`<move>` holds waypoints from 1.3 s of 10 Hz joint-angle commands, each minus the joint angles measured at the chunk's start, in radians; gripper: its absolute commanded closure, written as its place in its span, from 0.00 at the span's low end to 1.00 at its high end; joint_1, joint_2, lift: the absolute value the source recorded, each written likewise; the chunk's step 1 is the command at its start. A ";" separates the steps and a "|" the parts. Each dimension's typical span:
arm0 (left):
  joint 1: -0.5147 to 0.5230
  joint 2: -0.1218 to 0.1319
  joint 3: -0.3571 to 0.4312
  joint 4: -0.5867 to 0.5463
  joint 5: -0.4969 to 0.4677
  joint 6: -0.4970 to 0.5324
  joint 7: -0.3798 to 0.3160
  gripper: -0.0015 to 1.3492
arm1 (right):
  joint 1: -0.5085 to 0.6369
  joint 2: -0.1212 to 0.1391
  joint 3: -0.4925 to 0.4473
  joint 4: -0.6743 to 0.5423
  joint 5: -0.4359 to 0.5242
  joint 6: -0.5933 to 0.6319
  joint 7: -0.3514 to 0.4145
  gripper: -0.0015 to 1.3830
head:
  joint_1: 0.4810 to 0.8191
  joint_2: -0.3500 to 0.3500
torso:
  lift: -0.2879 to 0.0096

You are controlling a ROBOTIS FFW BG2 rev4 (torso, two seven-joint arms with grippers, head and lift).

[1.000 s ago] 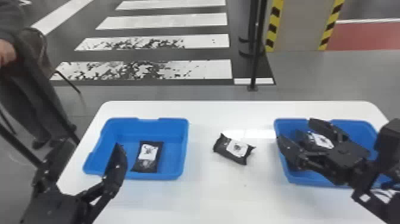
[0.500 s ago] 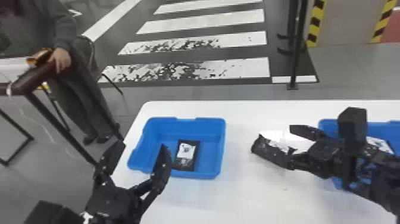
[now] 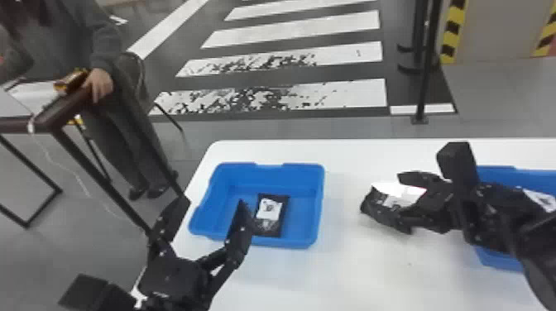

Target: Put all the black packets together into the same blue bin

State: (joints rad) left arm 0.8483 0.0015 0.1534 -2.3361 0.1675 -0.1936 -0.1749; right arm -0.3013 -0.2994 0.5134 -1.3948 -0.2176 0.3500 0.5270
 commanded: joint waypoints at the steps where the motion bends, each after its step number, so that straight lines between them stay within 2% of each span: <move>1: -0.004 -0.004 -0.002 0.003 0.002 0.000 0.000 0.09 | -0.037 0.002 0.029 0.061 0.026 0.001 -0.002 0.09 | 0.63 0.93 | 0.60; 3: -0.004 -0.004 -0.004 0.006 0.012 0.000 -0.003 0.09 | -0.052 0.003 0.049 0.063 0.094 0.045 -0.016 0.09 | 0.63 0.90 | 0.60; 6: -0.009 -0.004 -0.004 0.011 0.012 0.000 -0.006 0.09 | -0.096 0.005 0.077 0.144 0.094 0.067 -0.018 0.09 | 0.63 0.88 | 0.60; 8: -0.011 -0.004 -0.006 0.018 0.012 0.000 -0.008 0.09 | -0.118 0.006 0.083 0.189 0.096 0.035 -0.019 0.09 | 0.63 0.86 | 0.60; 11: -0.024 -0.004 -0.014 0.030 0.012 -0.005 -0.009 0.09 | -0.155 0.009 0.095 0.289 0.062 -0.006 -0.019 0.09 | 0.63 0.83 | 0.60; 13: -0.031 -0.004 -0.022 0.040 0.014 -0.013 -0.009 0.09 | -0.185 0.009 0.175 0.358 -0.038 -0.065 0.004 0.13 | 0.63 0.82 | 0.60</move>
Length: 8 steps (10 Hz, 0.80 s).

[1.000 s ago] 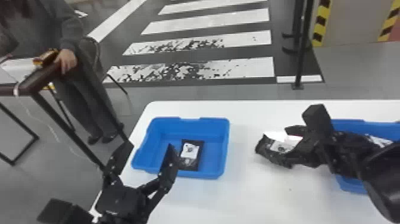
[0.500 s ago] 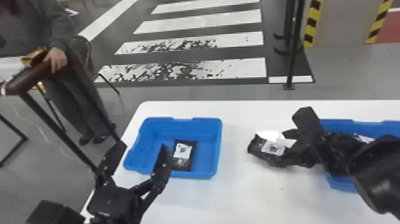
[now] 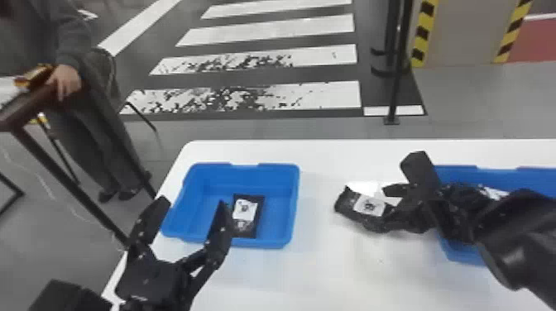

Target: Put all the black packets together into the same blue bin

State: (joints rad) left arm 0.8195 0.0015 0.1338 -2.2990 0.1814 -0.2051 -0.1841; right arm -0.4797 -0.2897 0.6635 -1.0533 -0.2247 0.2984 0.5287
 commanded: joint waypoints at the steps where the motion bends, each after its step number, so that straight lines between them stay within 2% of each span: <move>1: -0.007 -0.004 -0.006 0.005 0.002 -0.004 -0.002 0.09 | -0.009 0.003 0.034 0.016 -0.039 -0.019 0.002 0.15 | 0.63 0.83 | 0.60; 2: -0.010 -0.004 -0.010 0.010 0.004 -0.004 -0.002 0.09 | -0.011 0.001 0.048 0.026 -0.049 -0.019 0.002 0.15 | 0.63 0.85 | 0.60; 3: -0.010 -0.004 -0.012 0.010 0.006 -0.006 -0.002 0.09 | -0.011 0.001 0.048 0.038 -0.049 -0.004 0.001 0.19 | 0.63 0.86 | 0.60; 5: -0.005 -0.004 -0.008 0.013 0.010 -0.013 -0.003 0.09 | -0.006 0.001 0.060 0.011 -0.041 0.033 -0.021 0.75 | 0.63 0.85 | 0.60; 8: -0.002 -0.004 -0.006 0.013 0.010 -0.018 -0.006 0.09 | 0.011 0.000 0.058 -0.033 -0.045 0.050 -0.033 0.76 | 0.63 0.87 | 0.60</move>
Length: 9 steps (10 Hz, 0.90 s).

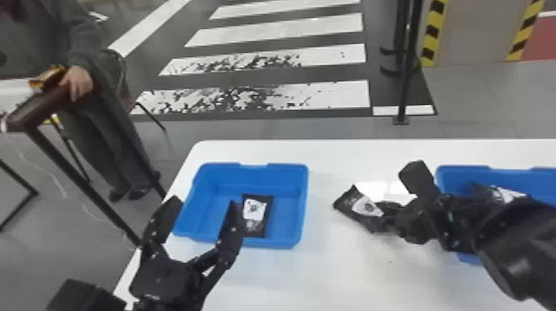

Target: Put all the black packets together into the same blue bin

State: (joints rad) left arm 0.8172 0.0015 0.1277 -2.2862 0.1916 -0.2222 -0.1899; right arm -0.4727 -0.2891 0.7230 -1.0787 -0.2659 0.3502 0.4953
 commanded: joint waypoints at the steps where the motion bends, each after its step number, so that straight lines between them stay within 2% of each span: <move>1: 0.002 -0.004 0.004 0.000 0.000 -0.004 0.000 0.09 | 0.014 -0.002 -0.005 -0.032 -0.017 -0.031 0.000 0.76 | 0.63 0.87 | 0.60; 2: 0.005 -0.004 0.008 0.000 0.000 -0.009 -0.005 0.09 | 0.033 -0.008 -0.023 -0.096 -0.031 -0.056 0.002 0.76 | 0.63 0.88 | 0.60; 3: 0.007 -0.004 0.012 0.000 0.000 -0.011 -0.008 0.09 | 0.082 -0.015 -0.101 -0.194 0.013 -0.061 0.003 0.76 | 0.63 0.91 | 0.60; 5: 0.010 -0.004 0.024 0.000 0.002 -0.016 -0.011 0.09 | 0.271 -0.018 -0.400 -0.442 0.110 0.030 0.005 0.76 | 0.63 0.91 | 0.60; 6: 0.012 -0.004 0.030 0.000 0.002 -0.016 -0.014 0.09 | 0.372 -0.013 -0.548 -0.555 0.168 0.099 0.003 0.76 | 0.63 0.86 | 0.60; 8: 0.015 -0.004 0.036 0.000 0.002 -0.021 -0.017 0.09 | 0.595 -0.013 -0.793 -0.805 0.212 0.263 0.008 0.76 | 0.63 0.72 | 0.60; 9: 0.020 -0.004 0.044 0.000 0.004 -0.023 -0.020 0.09 | 0.681 -0.013 -0.869 -0.871 0.196 0.307 0.011 0.76 | 0.63 0.61 | 0.60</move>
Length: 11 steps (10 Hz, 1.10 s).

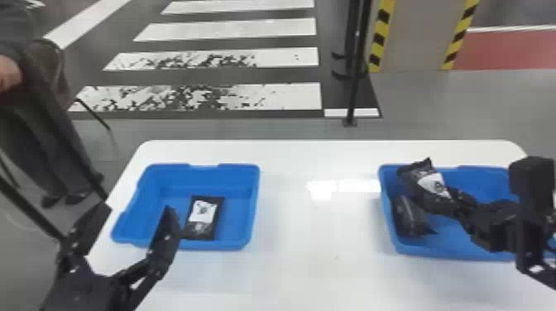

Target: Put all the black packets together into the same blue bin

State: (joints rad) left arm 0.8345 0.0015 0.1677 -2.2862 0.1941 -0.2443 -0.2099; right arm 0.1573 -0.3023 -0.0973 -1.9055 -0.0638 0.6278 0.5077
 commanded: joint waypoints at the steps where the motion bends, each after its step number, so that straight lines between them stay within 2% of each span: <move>1: 0.002 -0.004 0.006 0.000 -0.001 -0.001 -0.003 0.09 | 0.103 0.002 -0.088 -0.076 -0.008 0.037 0.018 0.76 | 0.63 0.52 | 0.60; 3: 0.002 -0.004 0.008 0.000 -0.001 0.001 -0.008 0.09 | 0.152 0.020 -0.138 -0.130 0.046 0.037 0.020 0.76 | 0.63 0.45 | 0.60; 4: -0.003 -0.004 0.008 0.000 -0.003 0.006 -0.011 0.09 | 0.149 0.025 -0.154 -0.116 0.060 0.013 0.020 0.69 | 0.63 0.43 | 0.60; 6: -0.017 -0.004 0.006 0.000 -0.019 0.036 -0.013 0.09 | 0.206 0.031 -0.180 -0.162 0.050 -0.066 0.018 0.10 | 0.63 0.37 | 0.60; 7: -0.057 -0.004 0.020 0.000 -0.037 0.139 -0.042 0.09 | 0.270 0.057 -0.214 -0.221 0.028 -0.135 0.014 0.04 | 0.63 0.36 | 0.60; 8: -0.086 -0.004 0.038 0.002 -0.072 0.185 -0.065 0.09 | 0.334 0.098 -0.262 -0.260 0.018 -0.198 0.009 0.09 | 0.63 0.36 | 0.60; 9: -0.096 -0.004 0.038 0.002 -0.082 0.198 -0.065 0.09 | 0.405 0.129 -0.288 -0.324 0.006 -0.238 0.003 0.11 | 0.63 0.36 | 0.60; 10: -0.111 -0.004 0.034 0.002 -0.104 0.239 -0.065 0.09 | 0.483 0.147 -0.290 -0.427 0.004 -0.216 0.000 0.12 | 0.63 0.35 | 0.60; 11: -0.150 -0.004 0.024 0.002 -0.126 0.350 -0.065 0.09 | 0.545 0.146 -0.284 -0.506 0.000 -0.198 0.005 0.12 | 0.63 0.36 | 0.60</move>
State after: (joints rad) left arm 0.7047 0.0015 0.1967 -2.2836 0.0795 0.0498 -0.2762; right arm 0.6650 -0.1574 -0.3836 -2.3654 -0.0606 0.4206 0.5124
